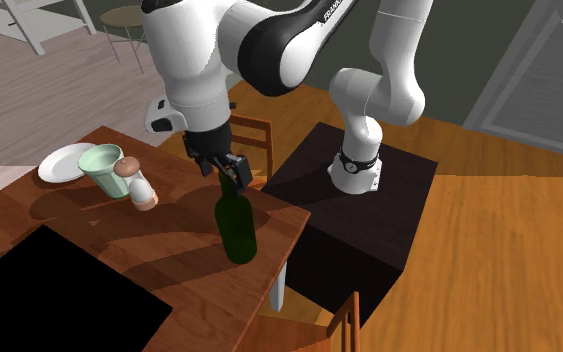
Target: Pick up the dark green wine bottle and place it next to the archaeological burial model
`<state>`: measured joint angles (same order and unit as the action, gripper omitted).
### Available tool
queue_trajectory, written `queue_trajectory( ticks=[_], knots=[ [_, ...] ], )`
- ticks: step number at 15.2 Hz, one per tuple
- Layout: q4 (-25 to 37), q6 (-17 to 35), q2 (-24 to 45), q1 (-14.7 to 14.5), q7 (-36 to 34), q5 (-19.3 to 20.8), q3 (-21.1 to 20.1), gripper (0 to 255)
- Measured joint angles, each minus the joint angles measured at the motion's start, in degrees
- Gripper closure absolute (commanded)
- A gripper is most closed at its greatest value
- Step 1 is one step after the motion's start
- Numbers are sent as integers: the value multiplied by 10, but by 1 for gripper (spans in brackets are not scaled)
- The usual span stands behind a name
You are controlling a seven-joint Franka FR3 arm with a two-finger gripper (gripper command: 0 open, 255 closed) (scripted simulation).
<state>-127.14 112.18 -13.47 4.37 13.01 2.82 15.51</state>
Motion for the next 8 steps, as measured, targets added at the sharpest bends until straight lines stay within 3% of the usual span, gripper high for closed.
queue_trajectory(
  ticks=[6,7,8],
  knots=[
    [-2,3,1,0,0,0,0,0],
    [-2,3,1,0,0,0,0,255],
    [-2,3,1,0,0,0,0,255]
  ],
)
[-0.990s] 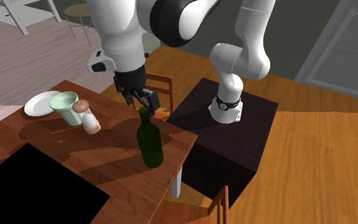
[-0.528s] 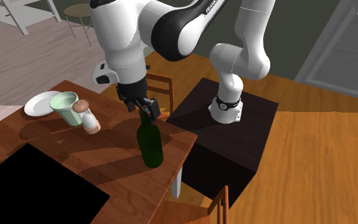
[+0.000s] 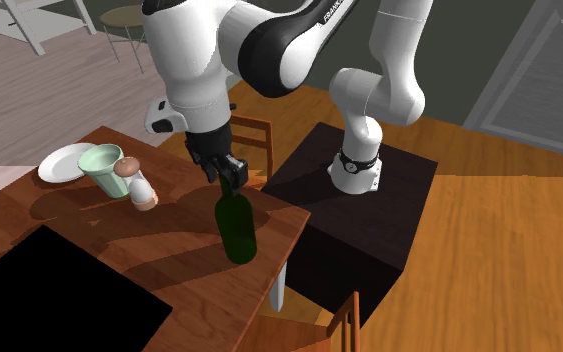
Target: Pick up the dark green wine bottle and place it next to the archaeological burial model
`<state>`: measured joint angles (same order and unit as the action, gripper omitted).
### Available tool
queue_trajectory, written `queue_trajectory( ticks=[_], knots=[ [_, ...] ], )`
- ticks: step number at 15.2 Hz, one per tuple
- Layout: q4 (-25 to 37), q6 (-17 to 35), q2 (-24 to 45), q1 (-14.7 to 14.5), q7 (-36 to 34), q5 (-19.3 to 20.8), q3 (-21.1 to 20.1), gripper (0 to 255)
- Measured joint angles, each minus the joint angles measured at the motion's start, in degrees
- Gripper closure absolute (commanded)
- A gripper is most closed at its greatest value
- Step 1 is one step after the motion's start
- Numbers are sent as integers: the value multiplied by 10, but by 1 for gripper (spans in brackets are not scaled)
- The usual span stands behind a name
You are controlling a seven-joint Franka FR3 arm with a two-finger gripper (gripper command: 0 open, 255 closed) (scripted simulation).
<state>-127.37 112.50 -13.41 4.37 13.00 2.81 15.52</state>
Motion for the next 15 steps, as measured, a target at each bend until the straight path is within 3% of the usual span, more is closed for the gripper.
queue_trajectory(
  ticks=[9,15],
  knots=[
    [0,0,0,0,0,0,0,255],
    [31,-39,-8,0,0,1,-1,255]
  ],
)
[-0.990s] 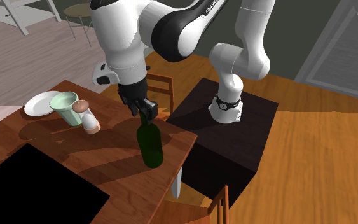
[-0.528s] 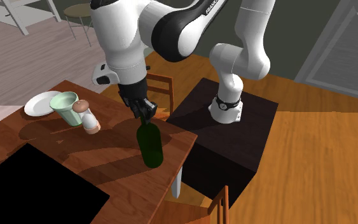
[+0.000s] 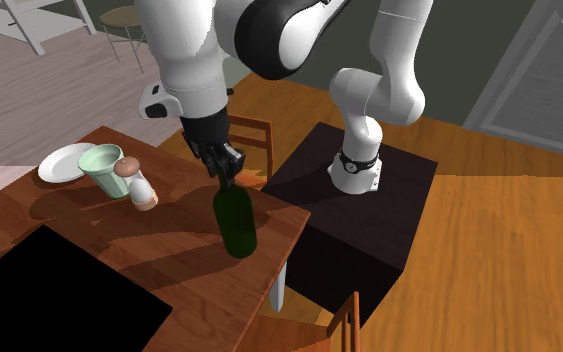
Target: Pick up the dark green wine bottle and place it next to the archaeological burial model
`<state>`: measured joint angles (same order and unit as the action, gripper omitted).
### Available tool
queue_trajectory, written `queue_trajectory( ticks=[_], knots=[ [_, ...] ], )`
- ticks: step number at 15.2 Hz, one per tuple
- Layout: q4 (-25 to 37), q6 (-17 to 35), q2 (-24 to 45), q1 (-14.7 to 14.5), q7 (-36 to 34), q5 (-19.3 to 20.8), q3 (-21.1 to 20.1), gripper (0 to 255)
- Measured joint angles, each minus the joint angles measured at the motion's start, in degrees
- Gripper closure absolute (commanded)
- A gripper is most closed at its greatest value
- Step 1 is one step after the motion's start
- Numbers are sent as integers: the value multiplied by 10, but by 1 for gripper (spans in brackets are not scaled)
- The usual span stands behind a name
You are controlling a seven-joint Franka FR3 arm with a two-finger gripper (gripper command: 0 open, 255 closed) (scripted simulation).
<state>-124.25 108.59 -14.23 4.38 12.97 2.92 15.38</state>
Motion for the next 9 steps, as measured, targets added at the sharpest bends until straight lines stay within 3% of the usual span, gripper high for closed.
queue_trajectory(
  ticks=[9],
  knots=[
    [62,-69,-8,-1,-2,0,-4,255]
  ],
)
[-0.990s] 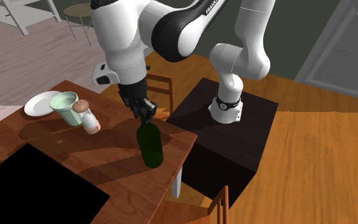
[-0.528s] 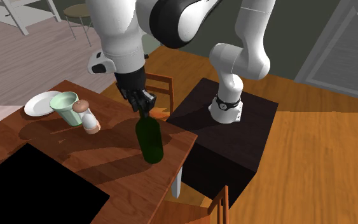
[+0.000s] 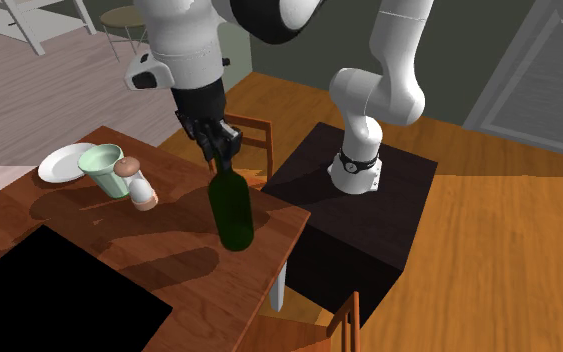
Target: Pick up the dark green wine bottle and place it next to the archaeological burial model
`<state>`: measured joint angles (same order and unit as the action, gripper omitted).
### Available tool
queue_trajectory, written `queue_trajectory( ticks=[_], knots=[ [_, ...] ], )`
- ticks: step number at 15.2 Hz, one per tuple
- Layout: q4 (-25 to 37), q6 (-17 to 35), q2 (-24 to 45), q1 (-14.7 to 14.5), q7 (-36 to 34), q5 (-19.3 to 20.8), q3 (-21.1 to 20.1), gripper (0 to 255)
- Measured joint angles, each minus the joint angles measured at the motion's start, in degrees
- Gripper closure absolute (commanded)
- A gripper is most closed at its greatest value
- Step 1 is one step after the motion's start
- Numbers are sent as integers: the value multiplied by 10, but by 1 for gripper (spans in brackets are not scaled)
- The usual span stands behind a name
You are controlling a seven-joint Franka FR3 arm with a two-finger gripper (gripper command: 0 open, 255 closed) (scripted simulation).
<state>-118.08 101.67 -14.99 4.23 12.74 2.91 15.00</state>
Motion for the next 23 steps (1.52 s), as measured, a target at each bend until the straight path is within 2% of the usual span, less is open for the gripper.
queue_trajectory(
  ticks=[19,23],
  knots=[
    [162,-145,18,-4,2,-6,-3,255],
    [222,-153,70,-14,-15,-21,-12,255]
  ],
)
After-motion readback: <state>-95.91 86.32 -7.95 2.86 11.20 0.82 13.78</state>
